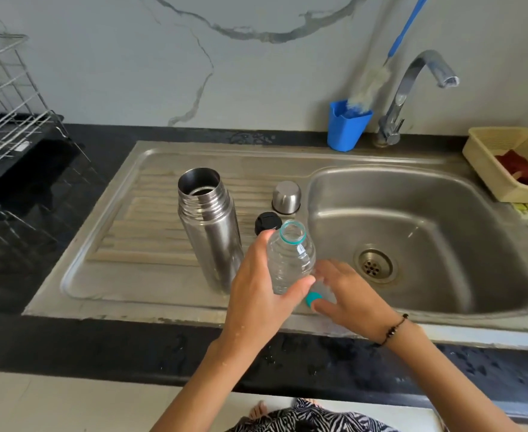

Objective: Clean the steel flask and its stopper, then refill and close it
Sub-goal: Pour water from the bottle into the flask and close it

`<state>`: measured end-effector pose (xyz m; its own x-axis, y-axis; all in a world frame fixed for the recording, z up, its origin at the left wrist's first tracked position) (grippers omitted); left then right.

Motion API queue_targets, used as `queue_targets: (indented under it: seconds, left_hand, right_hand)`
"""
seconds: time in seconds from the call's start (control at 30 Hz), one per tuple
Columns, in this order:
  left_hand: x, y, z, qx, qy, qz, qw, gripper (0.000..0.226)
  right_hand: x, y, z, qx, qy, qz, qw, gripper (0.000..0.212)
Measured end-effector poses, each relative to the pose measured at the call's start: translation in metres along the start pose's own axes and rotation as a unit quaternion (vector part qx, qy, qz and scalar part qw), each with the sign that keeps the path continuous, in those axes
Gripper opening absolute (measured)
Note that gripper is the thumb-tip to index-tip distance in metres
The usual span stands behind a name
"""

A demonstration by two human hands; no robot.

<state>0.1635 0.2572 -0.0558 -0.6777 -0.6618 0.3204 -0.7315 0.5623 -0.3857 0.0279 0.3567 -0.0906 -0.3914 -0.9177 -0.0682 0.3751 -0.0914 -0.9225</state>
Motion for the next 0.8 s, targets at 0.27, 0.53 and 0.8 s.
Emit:
queue_targets:
  seconds: [0.27, 0.53, 0.8]
  left_hand:
    - [0.000, 0.005, -0.018, 0.055, 0.002, -0.046, 0.997, 0.074]
    - [0.016, -0.016, -0.061, 0.053, 0.018, -0.042, 0.998, 0.083]
    - [0.034, -0.078, -0.069, 0.050, 0.115, -0.196, 0.973, 0.081]
  right_hand:
    - [-0.008, 0.006, 0.032, 0.229, -0.025, -0.061, 0.971, 0.070]
    - [0.006, -0.042, 0.046, 0.221, -0.076, -0.196, 0.952, 0.067]
    - [0.041, -0.114, 0.052, 0.094, -0.142, -0.208, 0.963, 0.070]
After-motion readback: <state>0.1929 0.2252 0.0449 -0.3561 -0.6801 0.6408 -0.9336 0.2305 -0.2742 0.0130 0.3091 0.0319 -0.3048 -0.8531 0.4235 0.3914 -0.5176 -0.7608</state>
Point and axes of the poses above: each hand's wrist, its own x-axis towards the middle knuckle, its own y-axis out of the palm, z = x × y, the point moved 1 cm from there along x, towards the middle knuckle, and after that the axes turned 10 degrees about -x, right-handed, at the moved point
